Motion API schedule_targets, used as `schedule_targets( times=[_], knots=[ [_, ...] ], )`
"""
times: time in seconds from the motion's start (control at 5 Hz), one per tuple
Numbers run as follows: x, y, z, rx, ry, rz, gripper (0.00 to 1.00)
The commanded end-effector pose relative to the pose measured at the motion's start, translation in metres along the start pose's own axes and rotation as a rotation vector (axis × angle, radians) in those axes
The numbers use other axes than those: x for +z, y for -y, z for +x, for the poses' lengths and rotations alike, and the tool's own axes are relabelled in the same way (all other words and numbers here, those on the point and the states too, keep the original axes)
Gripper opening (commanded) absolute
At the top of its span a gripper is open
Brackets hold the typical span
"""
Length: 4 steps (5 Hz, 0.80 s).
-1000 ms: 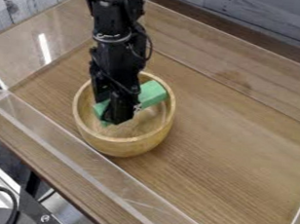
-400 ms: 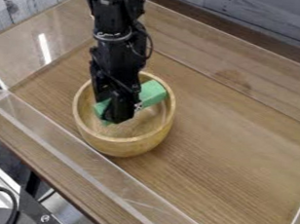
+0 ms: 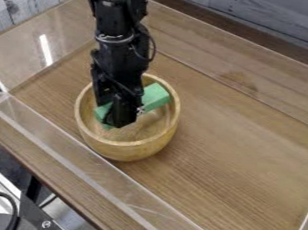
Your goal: Put the green block in the brown bowl
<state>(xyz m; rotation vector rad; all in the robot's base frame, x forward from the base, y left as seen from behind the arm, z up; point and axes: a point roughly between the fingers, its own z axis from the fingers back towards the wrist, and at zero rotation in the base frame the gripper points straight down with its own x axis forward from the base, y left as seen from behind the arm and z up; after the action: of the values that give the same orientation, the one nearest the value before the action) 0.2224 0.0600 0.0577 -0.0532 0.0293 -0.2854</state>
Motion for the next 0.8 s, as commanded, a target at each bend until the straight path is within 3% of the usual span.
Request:
schedule_targets(
  times=[0.0,0.6],
  knots=[
    [0.0115,-0.0073,0.0084,0.007,0.038,0.023,0.0],
    [0.0112,-0.0085,0.0076,0.021,0.026,0.013,0.0]
  ],
)
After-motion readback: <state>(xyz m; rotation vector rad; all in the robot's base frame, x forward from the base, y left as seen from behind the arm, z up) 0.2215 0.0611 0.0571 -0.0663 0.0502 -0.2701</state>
